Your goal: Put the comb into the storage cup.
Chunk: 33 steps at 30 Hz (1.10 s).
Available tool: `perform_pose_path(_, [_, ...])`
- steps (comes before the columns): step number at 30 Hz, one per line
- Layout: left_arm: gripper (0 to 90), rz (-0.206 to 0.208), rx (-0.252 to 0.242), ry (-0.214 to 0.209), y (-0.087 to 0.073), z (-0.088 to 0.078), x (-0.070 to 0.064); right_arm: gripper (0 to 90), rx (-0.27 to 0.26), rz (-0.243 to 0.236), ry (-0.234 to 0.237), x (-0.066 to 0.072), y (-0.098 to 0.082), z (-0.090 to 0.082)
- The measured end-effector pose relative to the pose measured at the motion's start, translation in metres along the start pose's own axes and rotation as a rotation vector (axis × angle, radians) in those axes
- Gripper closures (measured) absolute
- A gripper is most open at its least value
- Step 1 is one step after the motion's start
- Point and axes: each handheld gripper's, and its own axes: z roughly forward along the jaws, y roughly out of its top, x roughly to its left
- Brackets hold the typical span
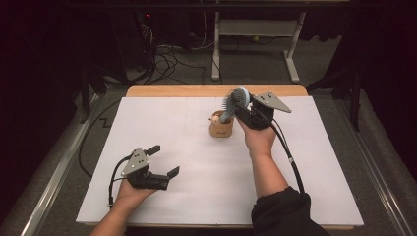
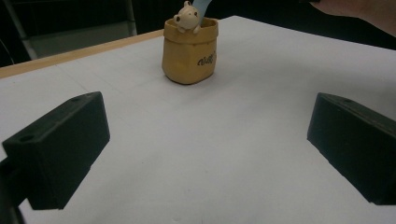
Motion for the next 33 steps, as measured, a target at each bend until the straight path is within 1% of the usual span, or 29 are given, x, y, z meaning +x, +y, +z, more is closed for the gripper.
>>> perform_pose_path(11, [0.0, 0.0, 0.0, -0.001, 0.0, 0.0, 0.0, 49.2, 0.016, 0.017, -0.034, -0.005, -0.001, -0.002])
perform_pose_path(15, [0.0, 0.0, 0.006, 0.0, 0.0, 0.001, 0.0, 47.7, 0.026, 0.024, -0.048, -0.008, -0.002, -0.003])
perform_pose_path(17, [0.0, 0.001, 0.006, 0.001, 0.0, 0.001, 0.0, 47.1, 0.029, 0.036, -0.054, -0.011, -0.002, -0.003])
perform_pose_path(22, [0.0, 0.0, 0.002, -0.001, 0.0, 0.0, 0.0, 46.4, 0.03, 0.043, -0.062, -0.013, -0.004, -0.004])
perform_pose_path(25, [0.0, -0.002, -0.001, 0.001, 0.0, 0.0, 0.0, 45.6, 0.029, 0.033, -0.064, -0.014, -0.004, -0.004])
perform_pose_path(33, [0.0, -0.006, -0.007, 0.001, 0.001, -0.001, 0.0, 43.8, 0.044, 0.036, -0.077, -0.015, -0.004, -0.005])
